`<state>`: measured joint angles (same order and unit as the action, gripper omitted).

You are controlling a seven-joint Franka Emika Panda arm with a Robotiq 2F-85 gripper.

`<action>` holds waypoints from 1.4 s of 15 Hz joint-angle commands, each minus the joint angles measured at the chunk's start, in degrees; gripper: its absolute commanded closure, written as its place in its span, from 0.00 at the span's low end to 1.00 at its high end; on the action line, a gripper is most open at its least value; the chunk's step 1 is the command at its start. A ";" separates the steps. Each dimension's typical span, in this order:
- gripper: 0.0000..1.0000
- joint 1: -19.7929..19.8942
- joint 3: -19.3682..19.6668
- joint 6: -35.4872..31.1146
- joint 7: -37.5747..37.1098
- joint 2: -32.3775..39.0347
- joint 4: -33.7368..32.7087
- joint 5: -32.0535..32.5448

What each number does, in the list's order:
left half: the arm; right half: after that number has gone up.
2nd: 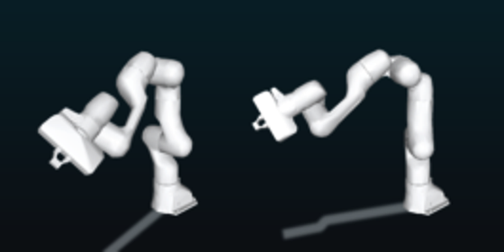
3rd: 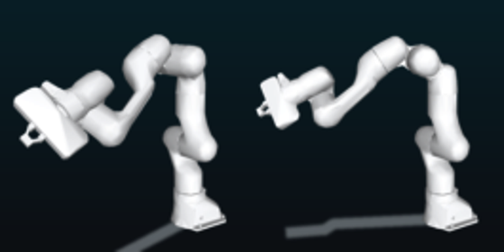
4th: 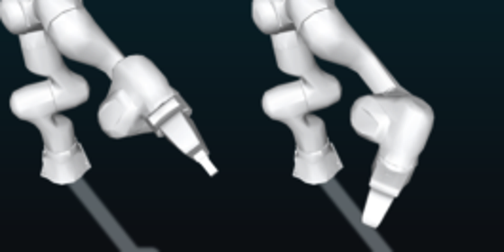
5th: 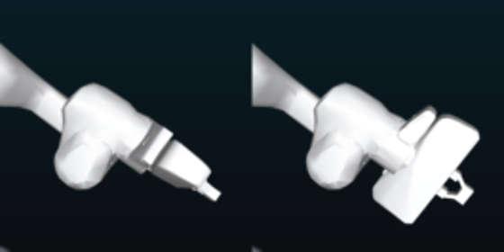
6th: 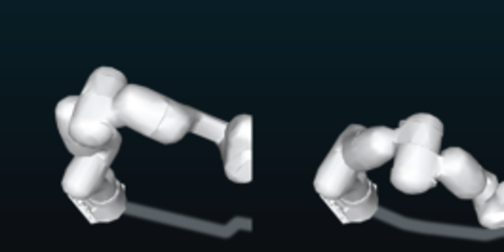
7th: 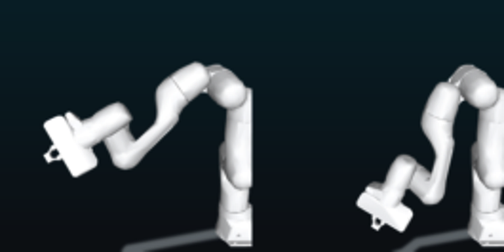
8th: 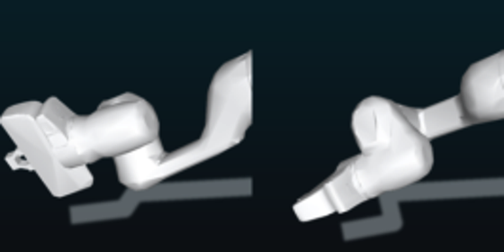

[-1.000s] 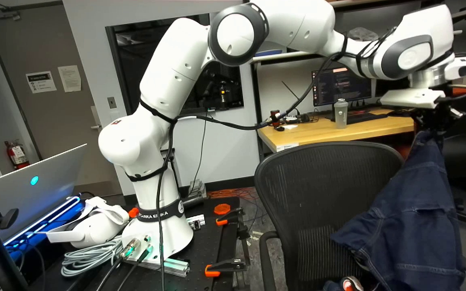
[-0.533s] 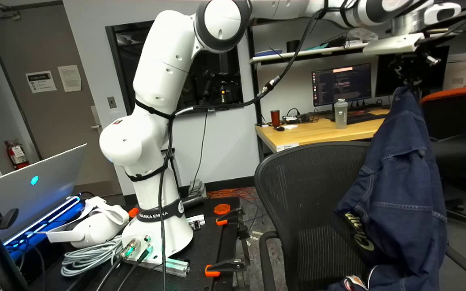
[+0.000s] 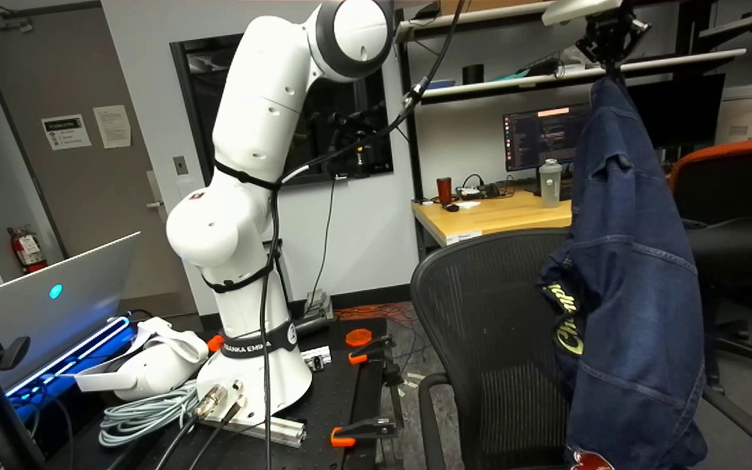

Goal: Pick up the blue jacket and put it on top of the chair

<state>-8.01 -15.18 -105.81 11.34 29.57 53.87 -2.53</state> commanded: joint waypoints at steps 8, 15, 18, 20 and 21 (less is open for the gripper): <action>0.99 -14.69 -0.02 17.69 4.74 5.20 -15.70 1.53; 0.71 -16.70 1.69 26.99 11.38 11.95 -16.41 5.80; 0.56 -16.85 2.27 30.07 14.62 13.99 -17.94 7.77; 0.41 -16.86 2.60 31.24 15.85 14.91 -19.34 8.55; 0.34 -16.86 2.81 31.68 16.27 15.27 -19.95 8.87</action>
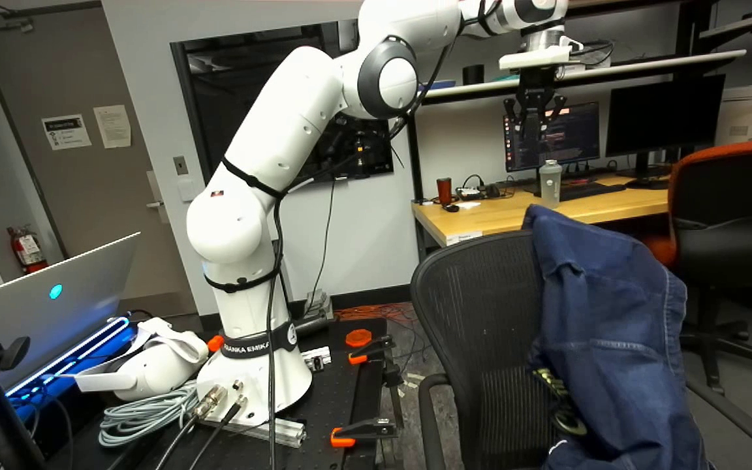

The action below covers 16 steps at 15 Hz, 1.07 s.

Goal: Pick up the blue jacket and put it on top of the chair

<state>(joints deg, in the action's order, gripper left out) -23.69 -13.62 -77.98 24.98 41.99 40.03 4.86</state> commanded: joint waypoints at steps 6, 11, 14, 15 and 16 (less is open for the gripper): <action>0.00 -0.46 2.26 6.31 5.03 4.20 -10.39 1.10; 0.00 2.90 1.51 5.38 7.20 1.68 -8.89 -0.35; 0.00 6.53 0.54 8.43 9.42 0.22 -9.15 -2.83; 0.00 4.31 1.59 4.78 7.05 0.88 -7.47 -0.82; 0.00 4.98 1.53 5.03 7.28 0.63 -7.49 -0.98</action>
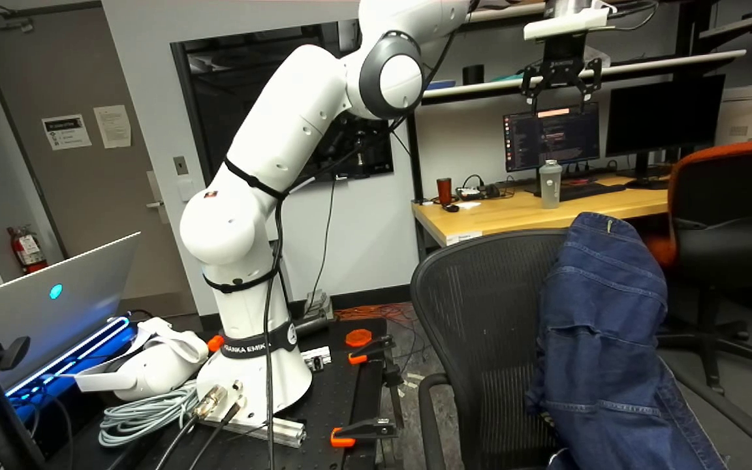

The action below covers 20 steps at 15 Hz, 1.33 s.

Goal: Pick up the blue jacket and put it on top of the chair

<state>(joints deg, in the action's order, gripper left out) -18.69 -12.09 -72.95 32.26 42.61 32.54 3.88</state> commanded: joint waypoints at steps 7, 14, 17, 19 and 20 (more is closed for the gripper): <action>0.00 -0.64 -0.01 -0.06 -0.11 0.37 0.34 0.08; 0.00 -0.98 0.20 -1.93 -0.16 0.24 0.64 0.64; 0.00 -2.08 1.68 -8.52 -1.43 0.17 1.39 3.99; 0.00 -2.37 2.81 -12.44 -2.61 -0.18 2.60 6.19; 0.00 -2.44 3.38 -14.16 -3.31 -0.36 3.36 7.15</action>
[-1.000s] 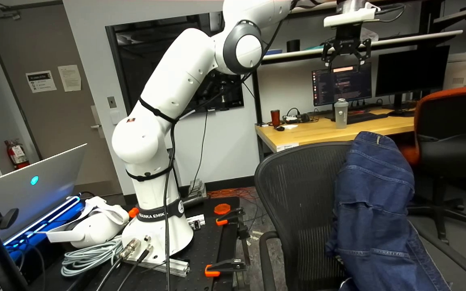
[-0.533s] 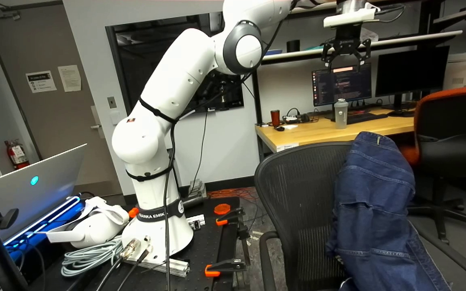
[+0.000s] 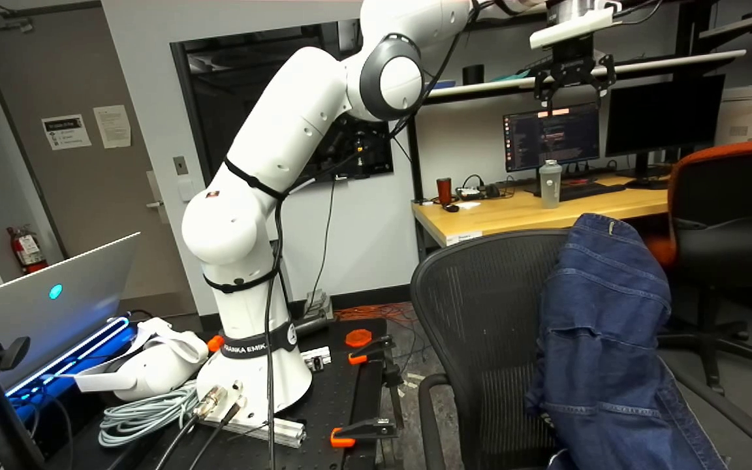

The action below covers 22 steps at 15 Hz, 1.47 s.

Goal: Pick up the blue jacket and put it on top of the chair

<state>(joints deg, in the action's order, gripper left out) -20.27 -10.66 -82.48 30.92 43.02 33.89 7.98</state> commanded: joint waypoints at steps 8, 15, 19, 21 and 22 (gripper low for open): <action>0.00 -1.12 4.66 -11.15 -5.92 -4.05 13.59 7.69; 0.00 -1.21 3.85 -11.95 -5.60 -3.70 16.49 7.94; 0.00 -1.21 4.03 -11.97 -5.61 -4.77 17.65 7.94; 0.00 -1.21 4.03 -11.97 -5.61 -4.79 17.68 7.94; 0.00 -1.21 4.04 -11.97 -5.61 -4.79 17.70 7.94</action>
<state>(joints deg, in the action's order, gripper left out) -21.48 -6.62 -94.45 25.32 38.23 51.59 15.92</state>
